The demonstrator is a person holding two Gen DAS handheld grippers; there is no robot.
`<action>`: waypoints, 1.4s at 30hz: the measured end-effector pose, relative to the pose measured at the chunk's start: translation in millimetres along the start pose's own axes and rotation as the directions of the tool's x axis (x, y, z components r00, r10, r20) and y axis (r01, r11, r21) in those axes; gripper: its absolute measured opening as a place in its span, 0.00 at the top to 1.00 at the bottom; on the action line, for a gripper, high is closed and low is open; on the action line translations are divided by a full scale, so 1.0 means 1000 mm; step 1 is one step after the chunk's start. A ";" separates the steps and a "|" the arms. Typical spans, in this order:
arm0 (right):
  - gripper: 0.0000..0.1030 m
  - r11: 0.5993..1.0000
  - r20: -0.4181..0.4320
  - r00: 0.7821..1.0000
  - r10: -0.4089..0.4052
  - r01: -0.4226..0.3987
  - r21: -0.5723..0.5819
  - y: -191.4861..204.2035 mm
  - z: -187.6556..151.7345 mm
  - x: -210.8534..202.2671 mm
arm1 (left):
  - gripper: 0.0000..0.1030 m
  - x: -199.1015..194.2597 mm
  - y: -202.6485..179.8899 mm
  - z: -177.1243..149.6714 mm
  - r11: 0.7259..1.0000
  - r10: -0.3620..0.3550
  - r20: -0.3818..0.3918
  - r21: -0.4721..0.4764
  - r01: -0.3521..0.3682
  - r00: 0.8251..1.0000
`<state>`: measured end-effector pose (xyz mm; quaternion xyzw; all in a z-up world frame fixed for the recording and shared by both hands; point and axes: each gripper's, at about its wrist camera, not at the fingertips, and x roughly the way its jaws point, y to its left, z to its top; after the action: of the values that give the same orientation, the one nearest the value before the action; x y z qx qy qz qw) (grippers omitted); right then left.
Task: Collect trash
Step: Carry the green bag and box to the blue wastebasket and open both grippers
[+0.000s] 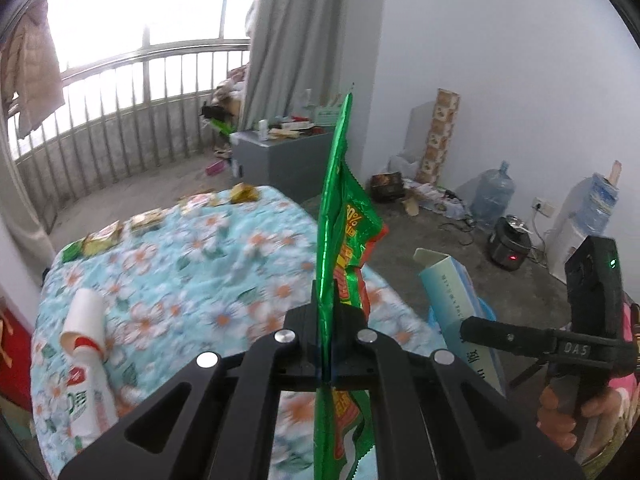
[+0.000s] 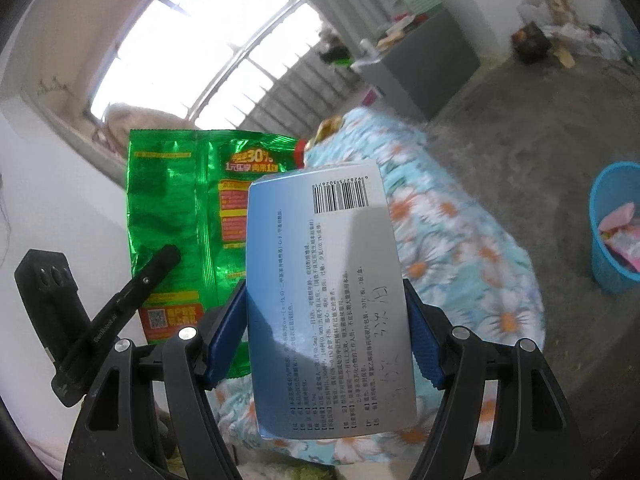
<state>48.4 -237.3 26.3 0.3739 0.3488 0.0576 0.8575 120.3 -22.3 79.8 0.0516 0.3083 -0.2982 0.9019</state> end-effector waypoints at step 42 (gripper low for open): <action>0.34 0.725 0.202 0.924 -0.323 0.104 0.681 -0.286 -0.036 -0.110 | 0.67 0.444 -0.321 -0.028 0.927 -0.325 -0.694 -0.098 0.363 0.642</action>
<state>-103.1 -459.3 -124.5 0.6125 0.2500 -0.2282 0.7143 202.9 -501.6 -174.3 0.1236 0.6225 -0.4297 0.6423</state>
